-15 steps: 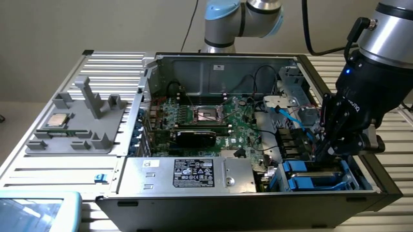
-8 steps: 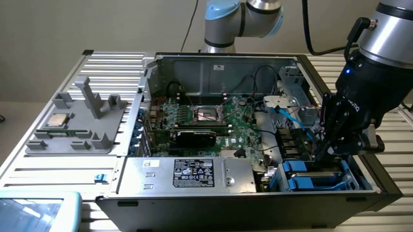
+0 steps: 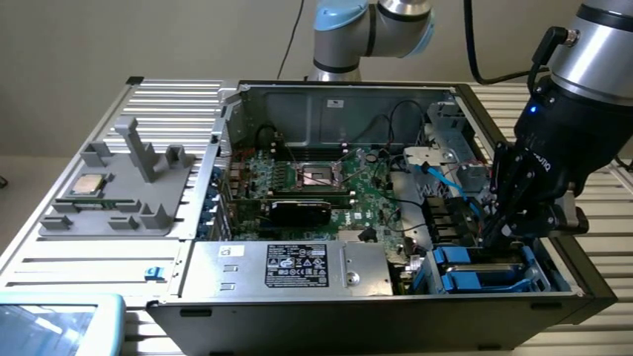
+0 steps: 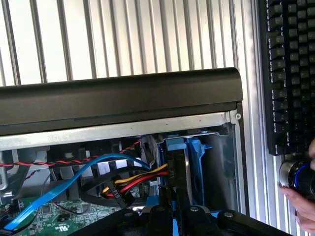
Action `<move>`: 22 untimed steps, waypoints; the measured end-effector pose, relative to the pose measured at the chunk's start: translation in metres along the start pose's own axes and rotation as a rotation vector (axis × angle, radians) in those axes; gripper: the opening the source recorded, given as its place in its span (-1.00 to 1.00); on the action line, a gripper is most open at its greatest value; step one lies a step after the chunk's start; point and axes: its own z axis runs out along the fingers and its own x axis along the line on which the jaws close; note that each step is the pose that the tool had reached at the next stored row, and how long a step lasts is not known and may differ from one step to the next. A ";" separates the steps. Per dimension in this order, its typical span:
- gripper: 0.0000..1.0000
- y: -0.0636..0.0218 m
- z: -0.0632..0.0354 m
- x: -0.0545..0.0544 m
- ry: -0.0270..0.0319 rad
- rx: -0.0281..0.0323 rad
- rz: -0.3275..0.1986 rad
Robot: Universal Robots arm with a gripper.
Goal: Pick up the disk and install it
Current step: 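Insert the first disk wire, then insert the second disk wire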
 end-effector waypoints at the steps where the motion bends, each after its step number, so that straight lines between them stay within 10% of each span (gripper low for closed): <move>1: -0.68 0.0000 0.0000 0.000 0.0008 0.0001 0.000; 22: -0.68 0.0008 0.0047 -0.004 0.0021 0.0002 0.000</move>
